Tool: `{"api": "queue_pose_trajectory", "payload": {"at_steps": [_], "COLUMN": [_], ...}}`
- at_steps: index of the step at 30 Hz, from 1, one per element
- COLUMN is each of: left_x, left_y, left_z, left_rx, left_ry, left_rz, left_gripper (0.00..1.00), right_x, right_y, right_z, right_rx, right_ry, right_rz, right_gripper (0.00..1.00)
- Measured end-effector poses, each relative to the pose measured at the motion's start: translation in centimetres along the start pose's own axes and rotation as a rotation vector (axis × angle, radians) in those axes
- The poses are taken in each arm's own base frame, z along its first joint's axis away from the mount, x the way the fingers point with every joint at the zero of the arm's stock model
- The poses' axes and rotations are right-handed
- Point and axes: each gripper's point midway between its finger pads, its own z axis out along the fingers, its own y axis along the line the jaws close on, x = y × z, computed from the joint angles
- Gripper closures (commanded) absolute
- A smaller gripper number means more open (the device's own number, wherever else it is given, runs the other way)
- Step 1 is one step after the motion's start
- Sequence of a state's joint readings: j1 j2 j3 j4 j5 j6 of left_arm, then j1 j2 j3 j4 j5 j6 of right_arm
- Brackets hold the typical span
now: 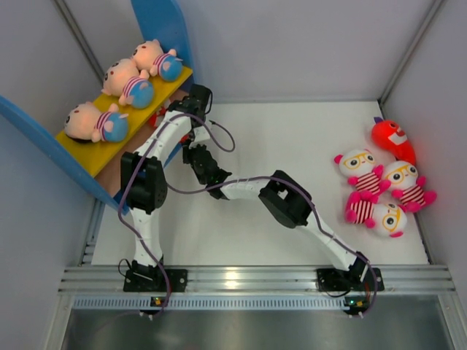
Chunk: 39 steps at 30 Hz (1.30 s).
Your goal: Place and organize the stuffed toys onto the shelf
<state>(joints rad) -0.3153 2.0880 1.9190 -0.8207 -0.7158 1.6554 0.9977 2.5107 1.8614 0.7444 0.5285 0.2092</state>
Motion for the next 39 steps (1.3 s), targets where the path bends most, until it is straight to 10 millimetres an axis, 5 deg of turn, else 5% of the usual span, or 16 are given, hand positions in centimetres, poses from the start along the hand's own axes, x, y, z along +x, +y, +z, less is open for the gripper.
{"api": "queue_pose_trajectory", "payload": {"at_steps": [2,6,10,11,14,31,39], "left_x": [0.0,0.1,0.1,0.1,0.1,-2.7,-2.1], "left_y": [0.1,0.2,0.2,0.2,0.2,1.6,2.8], "left_z": [0.0,0.2,0.2,0.2,0.2,-2.1,-3.0], "left_rx": [-0.005,-0.009,-0.011,-0.011,-0.011,-0.067,-0.108], "left_ry": [-0.001,-0.01,-0.014,-0.014,-0.016,-0.133,-0.177], "left_rz": [-0.004,-0.019,-0.023,-0.024,-0.032,-0.225,-0.466], "left_gripper": [1.0,1.0,0.86,0.63,0.19,0.17,0.12], "right_x": [0.4,0.4,0.4,0.4,0.4,-0.1,-2.4], "right_y": [-0.4,-0.2,0.0,0.0,0.2,1.8,3.2], "right_z": [0.3,0.7,0.8,0.8,0.8,0.8,2.5], "right_rx": [0.011,0.007,-0.003,-0.006,-0.022,-0.1,-0.095], "right_ry": [0.007,0.007,0.007,0.007,0.011,0.003,-0.049], "right_rz": [0.001,0.004,0.004,0.004,0.004,0.065,0.132], "right_gripper": [1.0,1.0,1.0,1.0,1.0,1.0,1.0]}}
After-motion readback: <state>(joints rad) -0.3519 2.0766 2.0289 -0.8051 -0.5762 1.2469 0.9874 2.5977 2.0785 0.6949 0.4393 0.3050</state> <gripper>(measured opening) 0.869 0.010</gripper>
